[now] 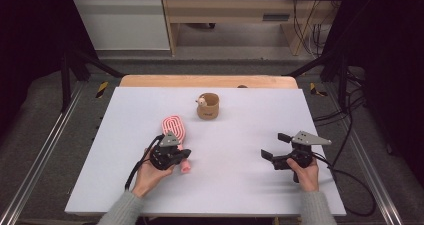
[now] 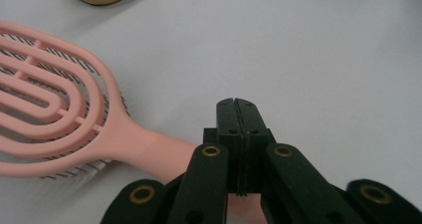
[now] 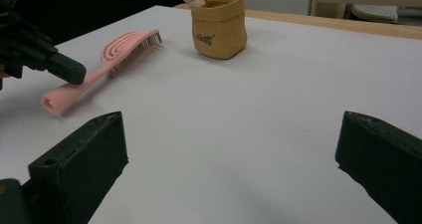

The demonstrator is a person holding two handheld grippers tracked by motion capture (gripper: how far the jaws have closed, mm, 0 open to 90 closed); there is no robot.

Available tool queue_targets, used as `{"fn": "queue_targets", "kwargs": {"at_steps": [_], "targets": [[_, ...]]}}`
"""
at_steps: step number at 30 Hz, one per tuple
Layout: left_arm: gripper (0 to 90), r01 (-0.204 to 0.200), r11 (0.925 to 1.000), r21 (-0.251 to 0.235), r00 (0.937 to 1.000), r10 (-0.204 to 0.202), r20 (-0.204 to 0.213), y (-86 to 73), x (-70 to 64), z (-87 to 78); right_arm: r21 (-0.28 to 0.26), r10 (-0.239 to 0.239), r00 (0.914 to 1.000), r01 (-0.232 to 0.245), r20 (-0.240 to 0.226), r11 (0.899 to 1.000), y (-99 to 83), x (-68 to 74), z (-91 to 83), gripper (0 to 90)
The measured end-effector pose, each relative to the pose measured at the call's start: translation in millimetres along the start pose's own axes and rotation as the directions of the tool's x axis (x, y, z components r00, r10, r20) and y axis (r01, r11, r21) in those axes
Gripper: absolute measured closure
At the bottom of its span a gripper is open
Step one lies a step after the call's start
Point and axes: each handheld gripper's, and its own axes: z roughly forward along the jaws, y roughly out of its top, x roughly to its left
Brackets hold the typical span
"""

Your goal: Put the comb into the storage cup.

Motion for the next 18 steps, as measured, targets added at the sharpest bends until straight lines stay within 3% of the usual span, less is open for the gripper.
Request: {"fn": "queue_targets", "kwargs": {"at_steps": [18], "targets": [[89.9,-0.049,0.9970,0.059,0.9987,0.048,0.013,0.7,-6.9,0.8,-0.001,0.001,1.0000,-0.001,0.001,1.000,0.1,-0.1,0.0,0.4]]}}
